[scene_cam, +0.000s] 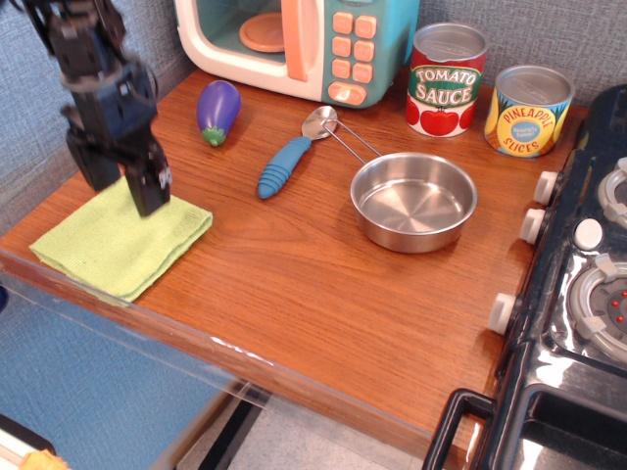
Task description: Slide the green rag to the left so that it's directly in front of the eggplant.
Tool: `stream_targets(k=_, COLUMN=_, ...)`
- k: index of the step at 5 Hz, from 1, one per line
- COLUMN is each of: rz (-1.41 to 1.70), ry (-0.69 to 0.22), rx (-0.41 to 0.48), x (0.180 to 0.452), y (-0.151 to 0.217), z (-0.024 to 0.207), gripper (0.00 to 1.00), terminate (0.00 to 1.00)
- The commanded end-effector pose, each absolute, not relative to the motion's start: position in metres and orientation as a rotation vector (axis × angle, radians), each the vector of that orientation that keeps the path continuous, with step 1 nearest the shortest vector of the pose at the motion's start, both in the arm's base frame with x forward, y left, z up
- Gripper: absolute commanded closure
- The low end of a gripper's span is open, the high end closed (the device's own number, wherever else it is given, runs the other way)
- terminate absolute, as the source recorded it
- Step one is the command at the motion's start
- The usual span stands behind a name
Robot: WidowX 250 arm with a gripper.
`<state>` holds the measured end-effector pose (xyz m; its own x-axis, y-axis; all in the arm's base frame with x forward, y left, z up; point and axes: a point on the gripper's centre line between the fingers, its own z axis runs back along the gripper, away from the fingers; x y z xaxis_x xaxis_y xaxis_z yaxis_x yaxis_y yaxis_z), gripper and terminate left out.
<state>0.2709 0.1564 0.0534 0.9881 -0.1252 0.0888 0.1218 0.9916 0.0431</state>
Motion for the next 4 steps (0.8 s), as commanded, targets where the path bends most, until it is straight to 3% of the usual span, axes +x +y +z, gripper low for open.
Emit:
stream_targets(k=1, rz=-0.077, ry=-0.150, rx=0.058, x=0.2778, y=0.1584, z=0.0813, gripper=0.00, terminate=0.00)
stream_targets(k=4, rz=-0.064, ry=-0.127, rx=0.079, x=0.2786, y=0.1570, z=0.0754, gripper=0.00, terminate=0.00)
